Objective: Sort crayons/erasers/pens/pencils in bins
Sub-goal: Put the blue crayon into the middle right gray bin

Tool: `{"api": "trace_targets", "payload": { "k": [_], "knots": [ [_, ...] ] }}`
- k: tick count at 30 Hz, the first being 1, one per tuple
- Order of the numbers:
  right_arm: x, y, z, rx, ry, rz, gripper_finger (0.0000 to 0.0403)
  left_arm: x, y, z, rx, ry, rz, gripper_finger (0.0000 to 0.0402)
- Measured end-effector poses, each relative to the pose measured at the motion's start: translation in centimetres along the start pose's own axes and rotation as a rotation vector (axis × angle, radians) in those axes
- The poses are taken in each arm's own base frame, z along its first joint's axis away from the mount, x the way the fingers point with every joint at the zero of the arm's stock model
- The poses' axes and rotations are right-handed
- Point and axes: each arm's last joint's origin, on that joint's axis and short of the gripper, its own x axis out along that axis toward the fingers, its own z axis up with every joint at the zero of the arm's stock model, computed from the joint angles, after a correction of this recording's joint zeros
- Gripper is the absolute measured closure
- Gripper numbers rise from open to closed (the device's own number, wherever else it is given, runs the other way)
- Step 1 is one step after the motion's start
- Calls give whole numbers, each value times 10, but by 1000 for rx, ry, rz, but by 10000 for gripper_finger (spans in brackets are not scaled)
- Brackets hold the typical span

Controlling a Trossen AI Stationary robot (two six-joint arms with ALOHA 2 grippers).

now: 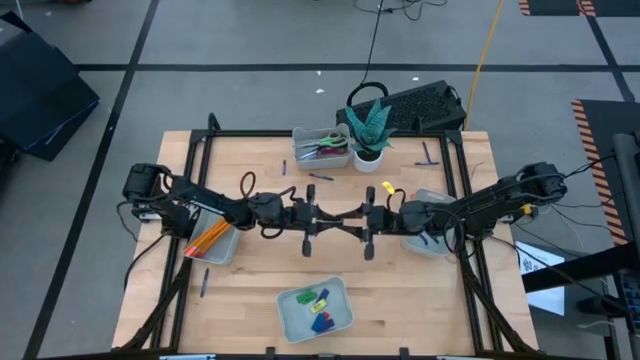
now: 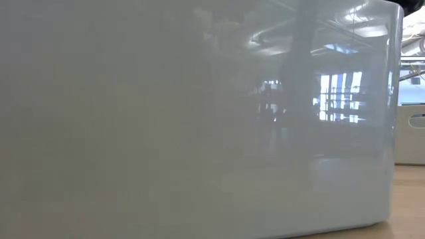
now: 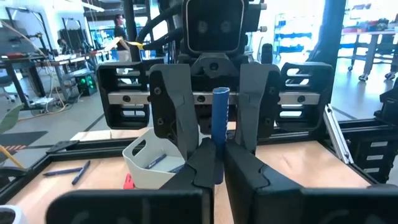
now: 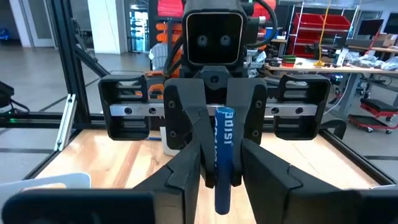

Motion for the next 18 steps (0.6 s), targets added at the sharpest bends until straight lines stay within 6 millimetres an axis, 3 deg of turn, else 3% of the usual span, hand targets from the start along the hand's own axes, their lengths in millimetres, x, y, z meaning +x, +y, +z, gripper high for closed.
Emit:
{"api": "trace_targets", "payload": {
  "k": [8, 18],
  "knots": [
    [-1, 0, 14, 25, -118, 2, 279, 0, -2, -1, 8, -5, -1, 380],
    [0, 0, 6, 24, -43, 5, 273, 0, -2, 1, 8, -27, 1, 380]
  ]
}}
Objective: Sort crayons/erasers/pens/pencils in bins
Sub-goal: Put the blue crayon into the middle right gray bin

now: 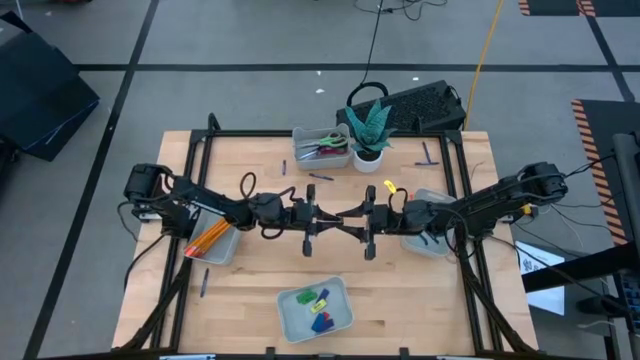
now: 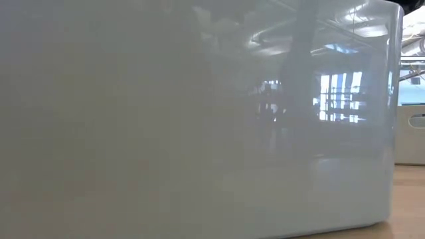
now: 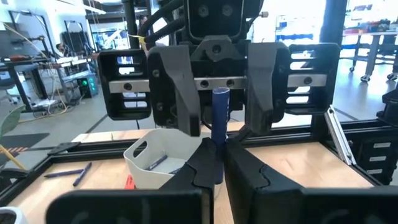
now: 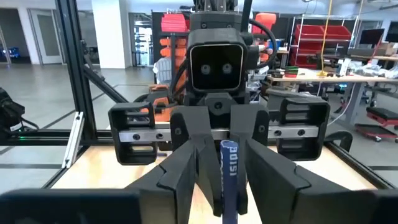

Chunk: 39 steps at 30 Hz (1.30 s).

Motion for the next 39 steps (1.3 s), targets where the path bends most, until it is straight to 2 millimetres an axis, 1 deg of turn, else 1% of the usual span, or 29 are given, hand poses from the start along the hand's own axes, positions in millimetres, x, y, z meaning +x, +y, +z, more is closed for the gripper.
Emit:
{"api": "trace_targets", "payload": {
  "k": [3, 6, 8, 11, 14, 18, 21, 24, 26, 28, 30, 32, 33, 36, 39],
  "knots": [
    [0, 0, 0, 0, 0, 0, 283, 0, 0, 0, 1, -2, 0, 380],
    [0, 0, 0, -2, 0, -1, 307, 0, 0, 0, 3, -2, 0, 380],
    [0, 0, 0, -3, 0, -1, 331, 0, 0, 0, 11, -3, -1, 380],
    [0, 0, -1, -33, 9, -1, 379, 0, -3, 1, 41, -4, -9, 380],
    [0, 0, -1, -44, 8, 3, 383, -3, -7, 6, 72, 12, -15, 380],
    [2, 0, 0, -52, 23, -4, 383, -9, -9, 13, 74, 75, 33, 378],
    [5, 1, 8, -70, 50, -5, 383, -16, -9, 20, 93, 127, 25, 352],
    [5, -1, 18, -99, 176, -47, 383, -27, -10, 27, 81, 208, 17, 304],
    [-1, -5, 27, -121, 321, -118, 383, -37, -11, 30, 46, 298, 25, 268],
    [-11, -10, 36, -113, 494, -204, 383, -49, -12, 28, 0, 417, 24, 238],
    [-27, -17, 36, -74, 698, -304, 383, -57, -15, 23, -81, 523, 34, 217],
    [-45, -25, 28, 9, 879, -407, 383, -63, -19, 17, -157, 606, 54, 206],
    [-54, -28, 24, 60, 943, -464, 383, -64, -21, 15, -175, 630, 70, 203],
    [-80, -35, 5, 177, 1111, -639, 383, -63, -28, 5, -171, 678, 119, 200],
    [-98, -36, -14, 310, 1243, -744, 383, -61, -32, 0, -152, 684, 146, 200]
  ]
}}
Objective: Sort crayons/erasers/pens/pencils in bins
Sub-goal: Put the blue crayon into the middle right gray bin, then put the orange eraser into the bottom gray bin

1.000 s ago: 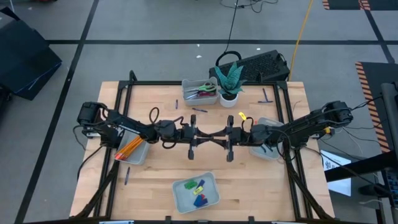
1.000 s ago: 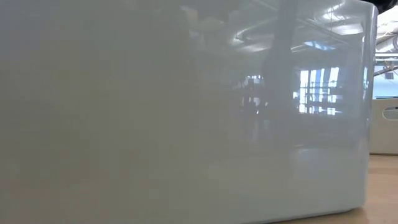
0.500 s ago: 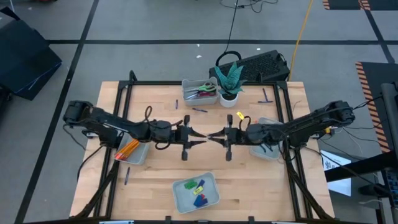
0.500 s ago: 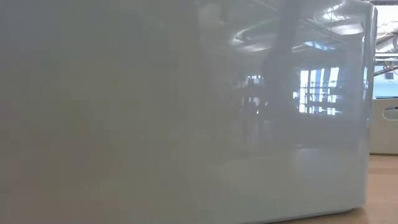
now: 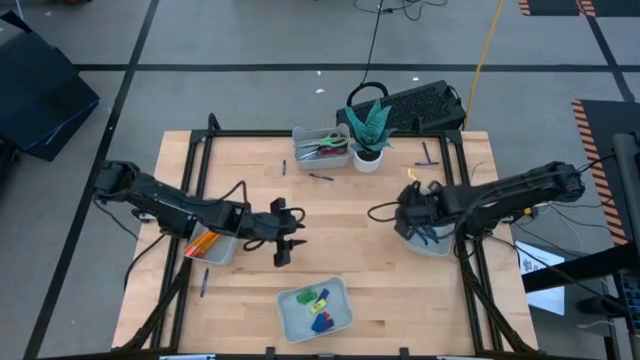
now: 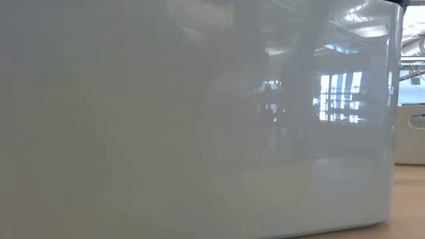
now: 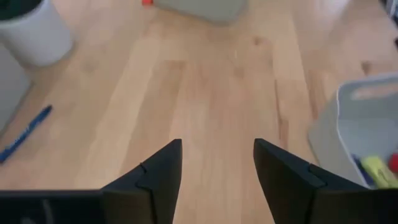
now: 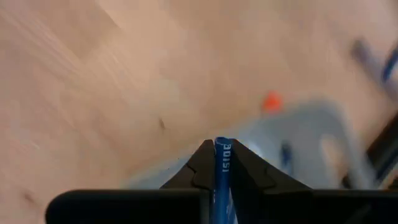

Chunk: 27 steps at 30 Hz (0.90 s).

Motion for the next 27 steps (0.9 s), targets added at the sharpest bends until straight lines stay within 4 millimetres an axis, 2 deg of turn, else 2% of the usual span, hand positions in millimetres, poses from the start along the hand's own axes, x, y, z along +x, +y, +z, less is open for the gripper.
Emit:
{"api": "trace_targets", "payload": {
  "k": [4, 8, 13, 17, 21, 23, 27],
  "knots": [
    [19, -3, -17, 101, 162, -6, 379, 4, 0, -1, -1, -8, 18, 199],
    [35, -5, -29, 121, 242, -62, 353, 3, 0, 2, -28, -31, 31, 199],
    [38, -7, -28, 113, 268, -79, 306, 3, -2, 1, -54, -30, 35, 199],
    [20, -9, -9, 98, 246, -54, 257, 2, -4, 0, -67, -28, 38, 199],
    [1, -19, 23, 131, 90, -119, 225, 1, -9, -1, -74, -42, 79, 199],
    [0, -31, 38, 184, 54, -155, 221, 4, -12, -4, -85, -40, 95, 199],
    [18, -61, 55, 290, 115, -196, 224, 5, -20, -9, -102, -30, 113, 199]
  ]
}}
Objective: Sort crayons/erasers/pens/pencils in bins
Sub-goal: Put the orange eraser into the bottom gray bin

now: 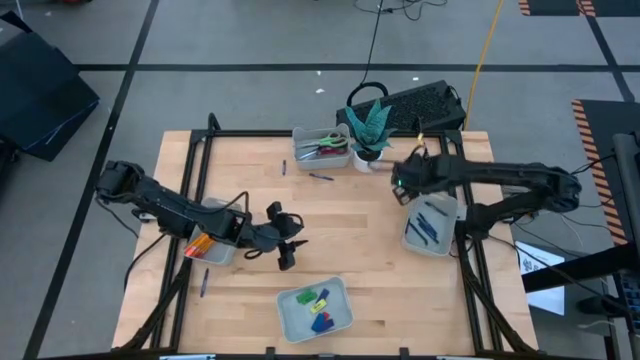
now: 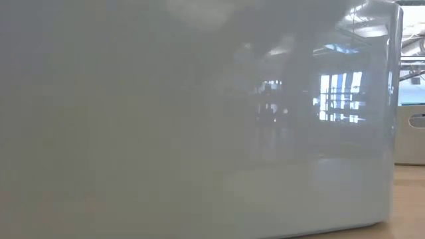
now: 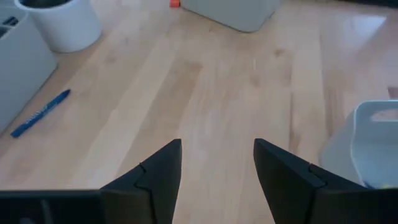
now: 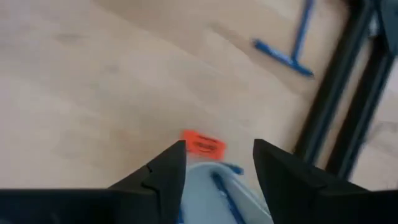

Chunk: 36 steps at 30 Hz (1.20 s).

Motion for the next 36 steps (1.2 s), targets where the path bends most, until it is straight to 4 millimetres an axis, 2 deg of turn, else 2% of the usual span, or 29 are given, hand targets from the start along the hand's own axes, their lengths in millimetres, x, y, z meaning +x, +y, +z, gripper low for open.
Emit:
{"api": "trace_targets", "payload": {
  "k": [5, 10, 13, 21, 24, 28, 32, 36],
  "knots": [
    [25, -19, 12, 67, 92, -60, 239, 4, -9, -11, -25, 30, 22, 199],
    [34, -14, 4, 122, 217, 85, 245, 12, -17, -28, -48, 44, 110, 199],
    [31, -6, -6, 137, 306, 158, 245, 15, -17, -42, -15, 75, 176, 199],
    [8, 20, -38, 126, 398, 222, 245, 22, -8, -36, -8, 55, 220, 199],
    [8, 24, -37, 35, 285, 206, 244, 23, -5, -34, 1, 55, 229, 199],
    [15, 22, -22, -197, 134, 209, 233, 27, -2, -36, 2, 66, 243, 199],
    [31, 15, -3, -364, 152, 246, 222, 27, -2, -35, -1, 63, 242, 199],
    [52, 11, 7, -629, 212, 227, 221, 27, -3, -34, -5, 58, 240, 199]
  ]
}}
